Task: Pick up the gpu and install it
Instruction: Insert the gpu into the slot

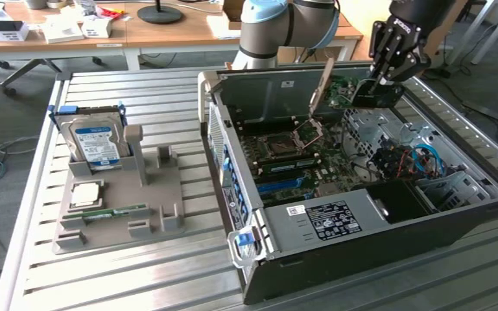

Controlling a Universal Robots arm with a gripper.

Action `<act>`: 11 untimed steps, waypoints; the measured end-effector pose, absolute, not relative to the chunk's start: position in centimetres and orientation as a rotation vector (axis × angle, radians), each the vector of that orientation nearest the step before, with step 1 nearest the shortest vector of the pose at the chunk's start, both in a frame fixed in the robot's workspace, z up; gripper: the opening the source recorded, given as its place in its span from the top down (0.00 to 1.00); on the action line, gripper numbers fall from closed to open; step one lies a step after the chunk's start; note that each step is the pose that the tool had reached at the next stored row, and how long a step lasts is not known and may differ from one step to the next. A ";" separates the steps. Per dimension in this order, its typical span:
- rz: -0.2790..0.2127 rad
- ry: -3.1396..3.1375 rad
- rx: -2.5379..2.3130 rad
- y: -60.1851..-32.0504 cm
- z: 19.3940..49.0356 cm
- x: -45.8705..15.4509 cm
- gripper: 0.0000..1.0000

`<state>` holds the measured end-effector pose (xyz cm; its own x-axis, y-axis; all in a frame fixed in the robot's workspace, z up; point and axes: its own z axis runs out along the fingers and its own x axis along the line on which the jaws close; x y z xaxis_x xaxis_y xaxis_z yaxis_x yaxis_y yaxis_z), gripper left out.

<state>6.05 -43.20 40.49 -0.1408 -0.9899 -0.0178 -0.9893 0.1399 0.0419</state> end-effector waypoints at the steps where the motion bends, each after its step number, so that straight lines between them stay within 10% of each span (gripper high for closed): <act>1: -0.065 -2.357 2.058 -43.2 40.4 6.0 0.74; 11: -0.041 -2.325 2.119 -43.3 40.0 5.7 0.74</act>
